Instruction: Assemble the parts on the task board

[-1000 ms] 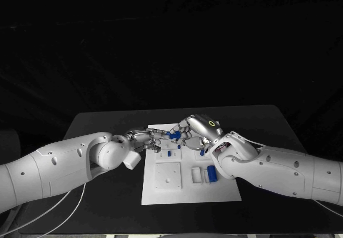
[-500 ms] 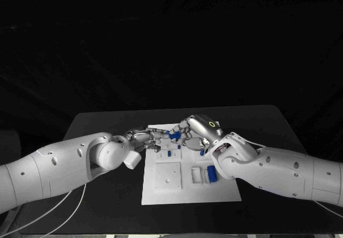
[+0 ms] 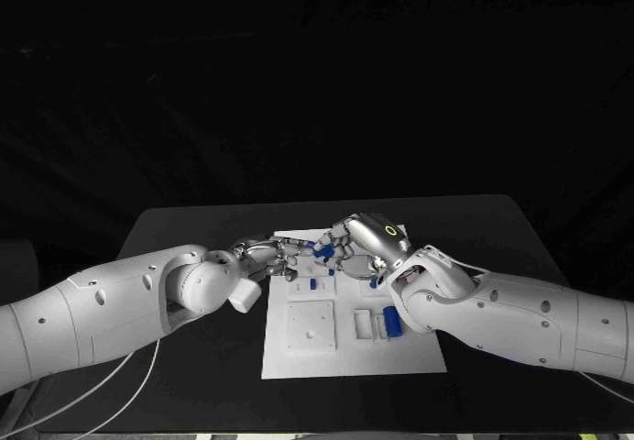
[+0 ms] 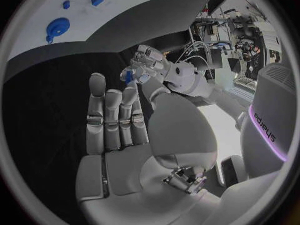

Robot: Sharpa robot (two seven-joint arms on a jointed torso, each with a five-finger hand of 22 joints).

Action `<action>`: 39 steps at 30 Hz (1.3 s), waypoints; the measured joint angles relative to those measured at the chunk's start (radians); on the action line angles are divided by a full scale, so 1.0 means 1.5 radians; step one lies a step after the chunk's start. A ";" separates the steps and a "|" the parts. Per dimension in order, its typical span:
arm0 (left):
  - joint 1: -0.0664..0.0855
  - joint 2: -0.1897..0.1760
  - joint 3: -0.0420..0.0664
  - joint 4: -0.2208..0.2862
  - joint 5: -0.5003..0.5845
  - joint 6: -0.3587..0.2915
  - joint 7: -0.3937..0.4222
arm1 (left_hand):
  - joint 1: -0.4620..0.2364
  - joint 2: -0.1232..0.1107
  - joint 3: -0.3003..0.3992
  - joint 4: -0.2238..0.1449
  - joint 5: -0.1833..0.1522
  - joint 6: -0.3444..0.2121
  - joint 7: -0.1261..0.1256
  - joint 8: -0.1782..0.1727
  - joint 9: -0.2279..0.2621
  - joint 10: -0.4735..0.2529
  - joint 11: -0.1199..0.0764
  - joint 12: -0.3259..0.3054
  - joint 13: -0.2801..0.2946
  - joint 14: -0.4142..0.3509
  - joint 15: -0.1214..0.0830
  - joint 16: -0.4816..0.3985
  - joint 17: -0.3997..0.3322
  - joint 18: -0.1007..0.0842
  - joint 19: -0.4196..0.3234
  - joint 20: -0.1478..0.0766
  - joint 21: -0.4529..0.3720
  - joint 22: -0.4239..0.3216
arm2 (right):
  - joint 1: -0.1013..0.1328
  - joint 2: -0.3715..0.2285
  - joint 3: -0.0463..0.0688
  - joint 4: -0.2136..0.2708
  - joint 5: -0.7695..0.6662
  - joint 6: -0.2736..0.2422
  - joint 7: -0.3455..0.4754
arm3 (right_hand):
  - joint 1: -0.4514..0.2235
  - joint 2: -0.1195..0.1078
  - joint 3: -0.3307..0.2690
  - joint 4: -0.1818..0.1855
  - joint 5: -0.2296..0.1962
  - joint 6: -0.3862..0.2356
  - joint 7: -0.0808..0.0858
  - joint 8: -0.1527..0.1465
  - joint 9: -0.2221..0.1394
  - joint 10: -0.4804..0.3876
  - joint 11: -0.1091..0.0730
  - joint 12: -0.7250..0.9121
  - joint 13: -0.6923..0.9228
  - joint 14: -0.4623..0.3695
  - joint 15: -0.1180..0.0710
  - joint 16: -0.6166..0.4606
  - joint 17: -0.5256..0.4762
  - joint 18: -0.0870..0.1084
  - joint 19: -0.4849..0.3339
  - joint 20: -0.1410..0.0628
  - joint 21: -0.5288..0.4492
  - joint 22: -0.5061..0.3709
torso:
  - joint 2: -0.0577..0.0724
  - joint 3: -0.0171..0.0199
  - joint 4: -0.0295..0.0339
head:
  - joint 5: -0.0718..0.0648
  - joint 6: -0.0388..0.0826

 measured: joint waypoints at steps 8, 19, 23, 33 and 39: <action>-0.001 0.001 -0.001 0.006 0.000 0.013 -0.006 | 0.001 -0.001 0.000 0.000 0.000 0.000 0.000 0.003 -0.003 0.000 0.000 0.000 0.000 0.000 0.000 0.000 -0.001 0.000 0.000 0.000 0.000 0.000 | 0.001 0.003 0.001 -0.001 -0.001 -0.004 -0.001 | 0.002 -0.002 0.002 -0.002 0.000 -0.010 0.003 -0.005 -0.002 0.000 0.000 0.000 0.001 0.000 0.000 0.000 0.000 0.000 0.000 0.000 0.000 0.000 | 0.000 0.0001 -0.0002 | 0.000 0.000; -0.001 0.000 0.000 0.007 -0.001 0.032 -0.010 | 0.001 -0.001 0.000 0.000 0.000 -0.002 0.002 0.003 -0.003 -0.005 0.000 0.000 0.000 0.000 0.000 0.000 -0.003 0.000 0.000 0.000 0.000 0.000 | 0.000 0.003 0.000 0.001 -0.002 -0.009 0.000 | 0.005 -0.005 0.008 -0.008 0.000 -0.023 0.005 -0.003 -0.001 0.002 0.003 0.000 0.003 0.000 0.000 0.000 0.000 0.000 0.000 0.000 0.005 0.000 | 0.000 0.0004 -0.0003 | -0.001 0.001; -0.001 0.000 0.000 0.009 -0.001 0.037 -0.010 | 0.001 -0.001 0.000 0.000 0.000 -0.002 0.003 0.003 -0.004 -0.005 0.000 0.000 0.000 0.000 0.000 0.000 -0.003 0.000 0.000 0.000 0.000 0.000 | 0.000 0.004 0.000 0.000 -0.003 -0.006 0.000 | 0.005 -0.005 0.008 -0.008 0.000 -0.024 0.006 -0.003 -0.001 0.000 0.005 0.000 0.004 -0.002 0.002 0.000 0.001 0.000 -0.002 0.003 0.005 0.000 | 0.000 0.0001 -0.0004 | -0.001 0.001; -0.001 0.000 -0.001 0.012 -0.002 0.044 -0.010 | -0.003 0.003 -0.001 -0.001 0.000 0.000 0.003 0.002 -0.005 -0.005 0.000 0.003 0.001 0.000 0.000 -0.003 -0.006 0.000 -0.003 -0.002 0.000 0.000 | 0.000 0.006 0.001 -0.002 -0.006 0.007 0.000 | 0.005 -0.005 0.008 -0.008 0.000 -0.026 0.007 -0.004 -0.003 -0.002 0.007 0.000 0.005 -0.002 0.002 0.000 0.003 0.000 -0.002 0.003 0.005 0.000 | 0.000 0.0001 -0.0006 | 0.000 0.001; -0.001 0.001 0.000 0.015 -0.002 0.050 -0.009 | -0.008 0.009 -0.004 0.002 -0.029 0.002 0.002 -0.001 -0.009 -0.010 0.000 0.003 0.002 -0.002 -0.002 -0.003 -0.009 0.000 -0.003 -0.002 0.000 0.000 | 0.000 0.008 0.000 -0.004 -0.007 0.009 0.000 | 0.005 -0.005 -0.004 -0.004 -0.003 -0.026 0.008 -0.004 -0.002 -0.002 0.007 0.000 0.005 -0.002 0.002 0.000 0.003 0.000 -0.002 0.003 0.005 0.000 | 0.000 0.0004 -0.0003 | 0.000 0.001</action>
